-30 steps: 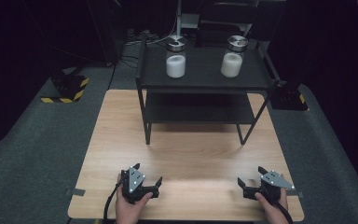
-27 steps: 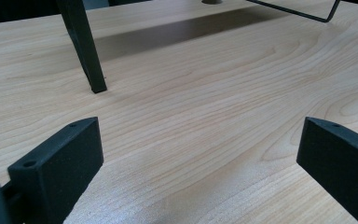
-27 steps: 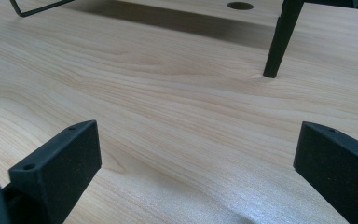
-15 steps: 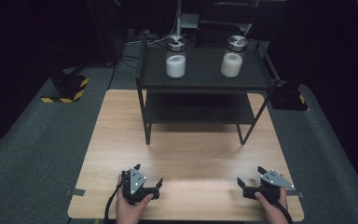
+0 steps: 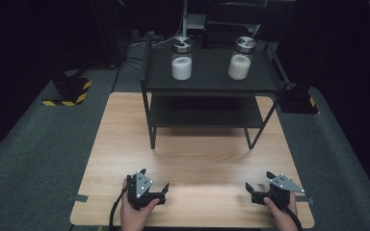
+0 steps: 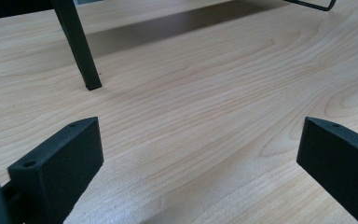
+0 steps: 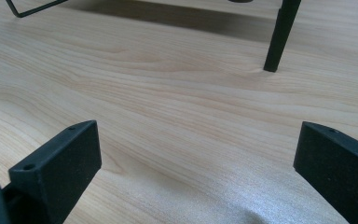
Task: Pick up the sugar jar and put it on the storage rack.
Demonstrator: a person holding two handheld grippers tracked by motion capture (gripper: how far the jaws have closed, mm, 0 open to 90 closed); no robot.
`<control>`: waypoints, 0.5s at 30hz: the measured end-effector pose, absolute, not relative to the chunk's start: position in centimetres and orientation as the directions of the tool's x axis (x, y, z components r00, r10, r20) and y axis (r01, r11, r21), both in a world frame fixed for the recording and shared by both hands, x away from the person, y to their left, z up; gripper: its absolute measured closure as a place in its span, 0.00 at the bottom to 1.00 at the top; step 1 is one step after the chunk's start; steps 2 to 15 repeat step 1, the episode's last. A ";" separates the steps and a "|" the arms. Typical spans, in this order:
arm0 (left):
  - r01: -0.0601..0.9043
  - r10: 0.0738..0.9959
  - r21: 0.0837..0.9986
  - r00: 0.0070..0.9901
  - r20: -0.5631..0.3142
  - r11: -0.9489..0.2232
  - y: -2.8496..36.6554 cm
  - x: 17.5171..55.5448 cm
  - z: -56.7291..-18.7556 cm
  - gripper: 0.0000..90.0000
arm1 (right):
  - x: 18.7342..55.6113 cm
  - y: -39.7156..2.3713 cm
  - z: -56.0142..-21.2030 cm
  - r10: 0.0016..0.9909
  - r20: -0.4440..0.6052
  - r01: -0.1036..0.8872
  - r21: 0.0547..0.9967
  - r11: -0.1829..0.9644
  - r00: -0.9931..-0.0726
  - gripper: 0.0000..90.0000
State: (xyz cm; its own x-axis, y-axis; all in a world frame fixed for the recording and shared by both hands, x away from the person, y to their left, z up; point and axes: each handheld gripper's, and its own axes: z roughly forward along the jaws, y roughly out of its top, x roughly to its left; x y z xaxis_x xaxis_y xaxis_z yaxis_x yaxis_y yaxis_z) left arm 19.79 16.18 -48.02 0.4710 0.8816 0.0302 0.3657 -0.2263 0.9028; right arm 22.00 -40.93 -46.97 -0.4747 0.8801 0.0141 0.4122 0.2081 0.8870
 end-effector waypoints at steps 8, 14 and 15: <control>0.367 0.882 0.902 0.469 0.030 -0.226 16.1 19.9 -48.0 0.01 | 22.0 -41.0 -47.0 0.881 0.014 0.410 0.888 0.207 -0.474 0.00; 0.367 0.882 0.902 0.469 0.030 -0.226 16.1 19.9 -48.0 0.01 | 22.0 -41.0 -47.0 0.881 0.014 0.410 0.888 0.207 -0.474 0.00; 0.367 0.882 0.902 0.469 0.030 -0.226 16.1 19.9 -48.0 0.01 | 22.0 -41.0 -47.0 0.881 0.014 0.410 0.888 0.207 -0.474 0.00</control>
